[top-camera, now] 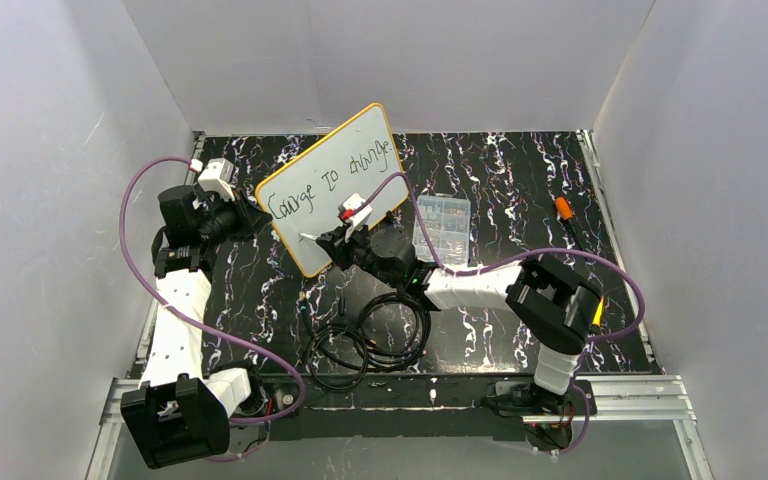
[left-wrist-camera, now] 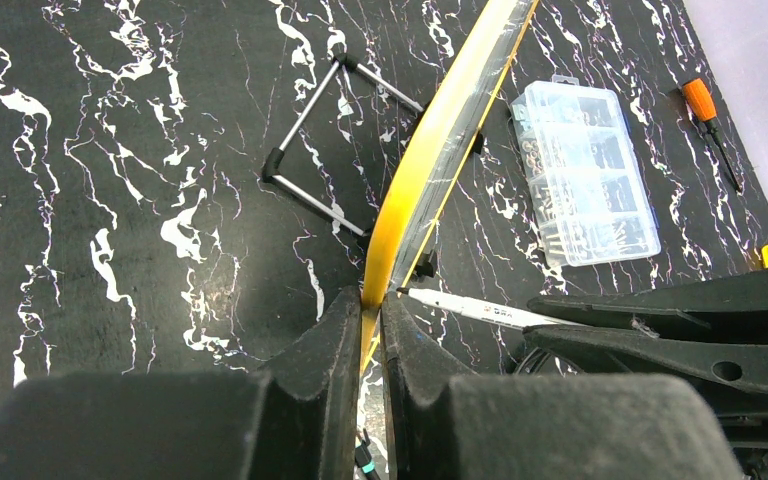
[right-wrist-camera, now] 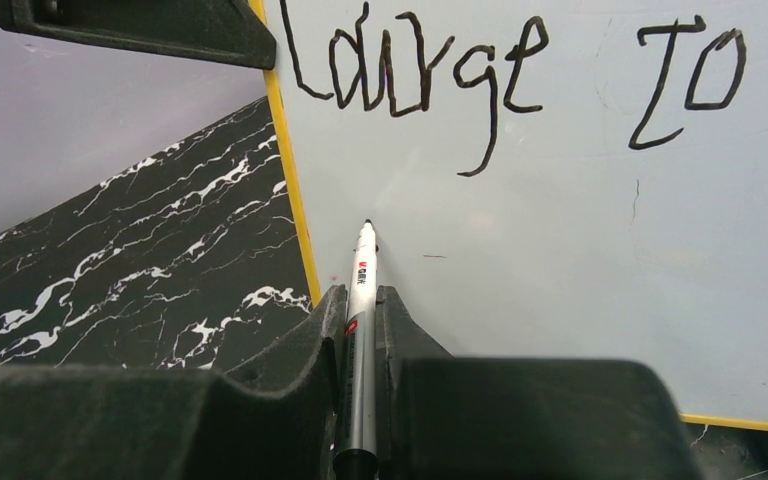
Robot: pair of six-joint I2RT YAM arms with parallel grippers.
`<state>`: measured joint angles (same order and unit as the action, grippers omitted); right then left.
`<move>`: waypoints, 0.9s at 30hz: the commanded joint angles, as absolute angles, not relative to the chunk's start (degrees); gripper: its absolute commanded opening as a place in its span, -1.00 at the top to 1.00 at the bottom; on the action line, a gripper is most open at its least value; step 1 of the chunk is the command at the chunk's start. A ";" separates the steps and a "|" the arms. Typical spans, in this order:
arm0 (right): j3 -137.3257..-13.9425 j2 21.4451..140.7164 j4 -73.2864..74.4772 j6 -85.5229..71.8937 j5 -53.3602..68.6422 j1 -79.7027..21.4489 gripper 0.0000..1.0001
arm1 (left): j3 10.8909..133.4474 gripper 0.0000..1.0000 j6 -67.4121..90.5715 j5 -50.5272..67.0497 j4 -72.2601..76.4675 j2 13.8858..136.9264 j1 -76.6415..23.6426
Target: Write a sentence on the whiteboard
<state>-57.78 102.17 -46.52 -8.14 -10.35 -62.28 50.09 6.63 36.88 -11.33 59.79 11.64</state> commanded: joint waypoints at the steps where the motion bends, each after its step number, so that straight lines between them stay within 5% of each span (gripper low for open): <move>1: -60.05 102.83 -49.01 -6.78 -11.24 -62.17 0.97 | 50.71 1.00 6.76 37.65 -11.61 59.36 11.45; 27: -55.94 103.30 -44.30 -8.11 -15.12 -62.61 0.97 | 50.80 1.00 6.94 38.01 -11.52 59.42 11.43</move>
